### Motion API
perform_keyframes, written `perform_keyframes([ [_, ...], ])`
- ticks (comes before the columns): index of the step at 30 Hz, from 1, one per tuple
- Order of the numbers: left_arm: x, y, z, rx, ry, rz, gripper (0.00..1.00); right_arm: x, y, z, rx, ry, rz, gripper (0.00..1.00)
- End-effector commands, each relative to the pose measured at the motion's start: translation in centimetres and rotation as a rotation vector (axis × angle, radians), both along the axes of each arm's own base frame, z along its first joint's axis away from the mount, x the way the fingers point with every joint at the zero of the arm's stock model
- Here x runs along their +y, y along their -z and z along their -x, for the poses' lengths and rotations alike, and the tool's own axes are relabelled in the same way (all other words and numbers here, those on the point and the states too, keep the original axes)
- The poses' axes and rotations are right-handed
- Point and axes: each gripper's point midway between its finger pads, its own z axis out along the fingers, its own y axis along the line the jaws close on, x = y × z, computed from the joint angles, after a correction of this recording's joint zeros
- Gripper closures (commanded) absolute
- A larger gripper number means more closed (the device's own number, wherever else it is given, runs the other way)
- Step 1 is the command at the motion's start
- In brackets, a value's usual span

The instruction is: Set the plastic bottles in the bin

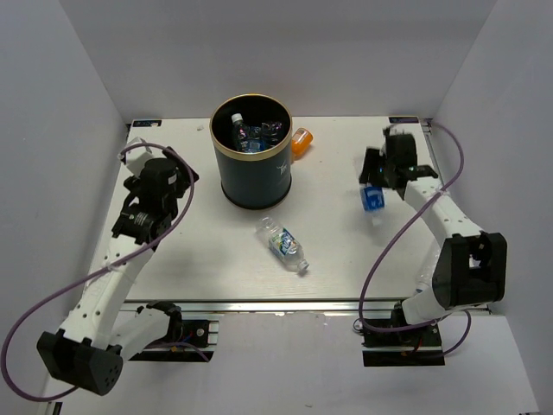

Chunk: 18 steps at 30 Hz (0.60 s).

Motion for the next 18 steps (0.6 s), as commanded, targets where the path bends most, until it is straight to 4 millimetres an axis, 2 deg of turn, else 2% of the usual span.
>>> perform_keyframes([
  [1,0.4,0.8,1.7,-0.004,-0.028,0.049,0.02,5.7,-15.1,-5.4,-0.414,-0.248,-0.165,0.74],
  [2,0.5,1.1,2.0,0.003,-0.035,0.059,0.02,8.3,-20.3,-5.7,-0.532,-0.350,-0.213,0.74],
  [3,0.5,1.9,2.3,0.018,-0.037,0.060,0.02,9.7,-23.0,-5.7,-0.594,-0.403,-0.234,0.75],
  [4,0.5,2.0,2.6,0.016,-0.034,0.068,0.02,12.0,-25.0,-5.5,-0.642,-0.470,-0.266,0.75],
  [5,0.4,2.3,2.7,0.020,-0.034,0.081,0.02,13.6,-30.2,-5.4,-0.776,-0.531,-0.304,0.76],
  [6,0.2,2.6,2.9,0.027,-0.029,0.089,0.02,14.9,-32.4,-5.2,-0.835,-0.562,-0.340,0.75],
  [7,0.2,3.2,3.0,0.039,-0.030,0.092,0.02,17.4,-33.6,-4.7,-0.870,-0.629,-0.370,0.74],
  [8,0.1,3.5,3.1,0.045,-0.029,0.100,0.02,18.6,-35.6,-4.5,-0.936,-0.659,-0.385,0.74],
  [9,0.1,3.8,3.2,0.051,-0.027,0.104,0.02,19.7,-39.5,-3.8,-1.045,-0.691,-0.401,0.74],
  [10,0.0,4.1,3.2,0.058,-0.026,0.107,0.02,22.2,-39.5,-3.8,-1.055,-0.744,-0.421,0.74],
  [11,-0.1,4.3,3.3,0.070,-0.025,0.109,0.02,23.3,-40.2,-3.7,-1.082,-0.770,-0.430,0.74],
  [12,-0.1,4.5,3.4,0.077,-0.024,0.110,0.02,25.4,-41.0,-3.9,-1.122,-0.808,-0.449,0.73],
  [13,-0.2,4.6,3.4,0.083,-0.022,0.110,0.02,26.3,-41.1,-4.1,-1.133,-0.817,-0.459,0.73],
  [15,0.0,4.9,3.6,0.094,-0.031,0.111,0.02,28.0,-40.2,-5.1,-1.113,-0.833,-0.473,0.67],
  [18,0.0,5.2,3.9,0.102,-0.028,0.113,0.02,32.1,-37.6,-6.6,-1.044,-0.889,-0.479,0.59],
])
